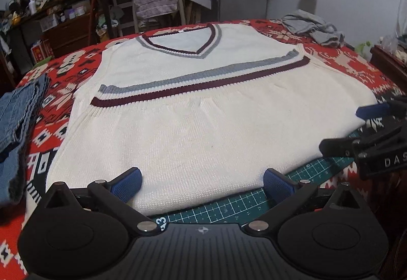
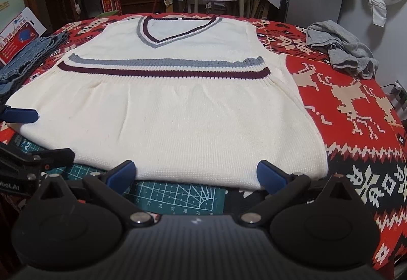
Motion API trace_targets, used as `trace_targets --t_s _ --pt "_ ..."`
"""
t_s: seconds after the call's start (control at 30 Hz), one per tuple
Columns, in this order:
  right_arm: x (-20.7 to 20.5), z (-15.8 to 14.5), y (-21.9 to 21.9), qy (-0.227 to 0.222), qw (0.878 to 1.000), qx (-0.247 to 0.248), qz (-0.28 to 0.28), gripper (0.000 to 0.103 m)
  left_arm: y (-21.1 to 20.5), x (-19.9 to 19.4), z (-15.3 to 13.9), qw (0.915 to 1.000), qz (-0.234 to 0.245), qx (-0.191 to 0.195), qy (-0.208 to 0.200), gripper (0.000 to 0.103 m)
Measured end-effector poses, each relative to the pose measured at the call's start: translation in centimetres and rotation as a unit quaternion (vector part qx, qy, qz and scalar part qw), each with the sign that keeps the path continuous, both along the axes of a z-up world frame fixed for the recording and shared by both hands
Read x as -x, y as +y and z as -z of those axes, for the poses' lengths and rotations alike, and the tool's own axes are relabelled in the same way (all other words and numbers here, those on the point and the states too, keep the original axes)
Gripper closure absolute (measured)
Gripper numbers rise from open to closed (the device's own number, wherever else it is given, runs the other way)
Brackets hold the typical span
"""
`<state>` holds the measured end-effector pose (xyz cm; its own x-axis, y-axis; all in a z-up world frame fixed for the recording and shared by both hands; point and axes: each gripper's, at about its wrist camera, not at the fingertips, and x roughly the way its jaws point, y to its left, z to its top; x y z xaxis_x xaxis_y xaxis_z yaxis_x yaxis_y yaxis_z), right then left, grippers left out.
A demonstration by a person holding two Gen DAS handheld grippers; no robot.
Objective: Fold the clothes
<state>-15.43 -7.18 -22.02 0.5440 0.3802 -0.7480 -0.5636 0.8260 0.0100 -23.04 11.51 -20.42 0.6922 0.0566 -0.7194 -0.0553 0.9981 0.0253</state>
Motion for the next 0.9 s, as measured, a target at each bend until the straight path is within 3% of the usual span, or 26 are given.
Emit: trace_targets --t_s 0.37,0.43,0.57,0.63,0.7,0.73,0.77,0.8,0.83,0.9 --pt "0.1 -0.3 0.2 0.003 1.000 0.007 0.006 0.001 -0.2 -0.6 -0.6 0.9997 -0.012 0.000 0.022 0.001" --pt "0.4 -1.2 0.0 0.006 1.000 -0.003 -0.002 0.004 -0.3 -0.4 -1.4 0.9996 -0.019 0.002 0.019 0.011" --pt "1.4 -4.1 -0.6 -0.008 0.999 -0.047 -0.002 0.018 -1.1 0.5 -3.7 0.9995 -0.005 0.025 -0.016 0.017" --pt "1.6 -5.1 -0.6 -0.004 0.998 -0.063 0.000 0.027 -1.6 0.7 -4.6 0.9988 0.000 0.038 -0.029 0.036" --pt "1.7 -5.6 -0.3 -0.001 0.997 -0.072 -0.004 0.051 -2.0 0.6 -5.0 0.9981 0.007 0.052 -0.034 0.049" --pt "1.8 -5.7 -0.1 0.002 0.997 -0.077 -0.008 0.058 -2.1 0.4 -4.9 0.9977 0.013 0.058 -0.032 0.065" --pt "1.8 -5.6 0.2 0.004 0.997 -0.080 -0.014 0.072 -2.2 0.1 -4.6 0.9976 0.016 0.061 -0.026 0.075" --pt "1.8 -5.4 0.4 0.006 0.996 -0.084 -0.022 0.078 -2.3 -0.2 -4.2 0.9977 0.017 0.063 -0.019 0.092" --pt "1.8 -5.2 0.7 0.008 0.996 -0.090 -0.029 0.080 -2.2 -0.6 -3.7 0.9975 0.019 0.067 -0.011 0.096" --pt "2.0 -4.6 1.3 0.008 0.996 -0.084 -0.037 0.094 -1.4 -1.0 -2.8 0.9956 0.015 0.093 -0.001 0.099"
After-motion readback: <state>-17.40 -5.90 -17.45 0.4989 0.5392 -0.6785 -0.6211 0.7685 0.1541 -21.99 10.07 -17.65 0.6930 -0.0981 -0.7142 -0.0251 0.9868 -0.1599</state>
